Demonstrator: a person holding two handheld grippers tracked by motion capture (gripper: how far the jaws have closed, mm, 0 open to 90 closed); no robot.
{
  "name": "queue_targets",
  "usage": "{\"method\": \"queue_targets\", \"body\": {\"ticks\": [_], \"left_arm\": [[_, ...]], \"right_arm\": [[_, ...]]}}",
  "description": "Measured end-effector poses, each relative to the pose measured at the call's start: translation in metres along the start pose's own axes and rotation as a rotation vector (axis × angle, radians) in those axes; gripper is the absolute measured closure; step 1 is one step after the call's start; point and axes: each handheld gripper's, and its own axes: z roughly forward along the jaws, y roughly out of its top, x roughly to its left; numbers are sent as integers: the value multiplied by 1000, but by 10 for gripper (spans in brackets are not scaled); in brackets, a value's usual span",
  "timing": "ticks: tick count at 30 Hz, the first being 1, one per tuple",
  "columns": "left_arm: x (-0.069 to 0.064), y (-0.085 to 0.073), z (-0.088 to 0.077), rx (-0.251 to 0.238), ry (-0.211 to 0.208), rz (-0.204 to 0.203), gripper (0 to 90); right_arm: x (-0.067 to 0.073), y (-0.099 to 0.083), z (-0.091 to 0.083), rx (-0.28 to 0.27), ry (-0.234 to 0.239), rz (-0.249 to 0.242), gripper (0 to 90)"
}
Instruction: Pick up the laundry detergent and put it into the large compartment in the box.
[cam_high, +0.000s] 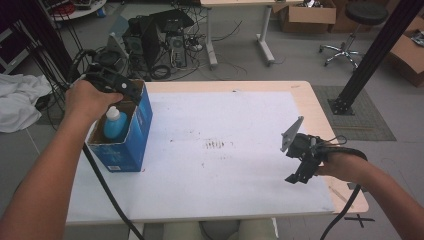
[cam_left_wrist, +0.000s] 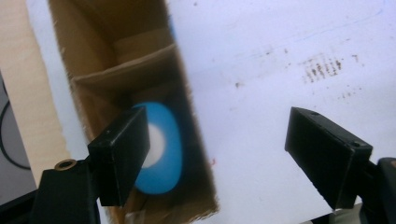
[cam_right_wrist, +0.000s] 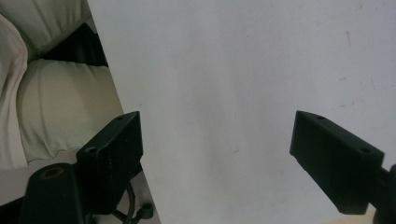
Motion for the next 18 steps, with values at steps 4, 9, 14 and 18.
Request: {"method": "queue_targets", "body": {"ticks": [4, 9, 14, 18], "left_arm": [[-13, 4, -1, -8, -4, 47, 212], [-28, 10, -4, -15, -12, 94, 195], [-41, 15, -4, -15, -18, 139, 194], [-50, 18, -5, -19, -25, 171, 191]], "right_arm": [[1, -1, -1, 4, -2, 4, 170], [1, -2, -2, 2, -3, 8, 170], [1, -2, -3, 1, -4, 8, 170], [1, -3, -3, 2, -5, 9, 170]]}}
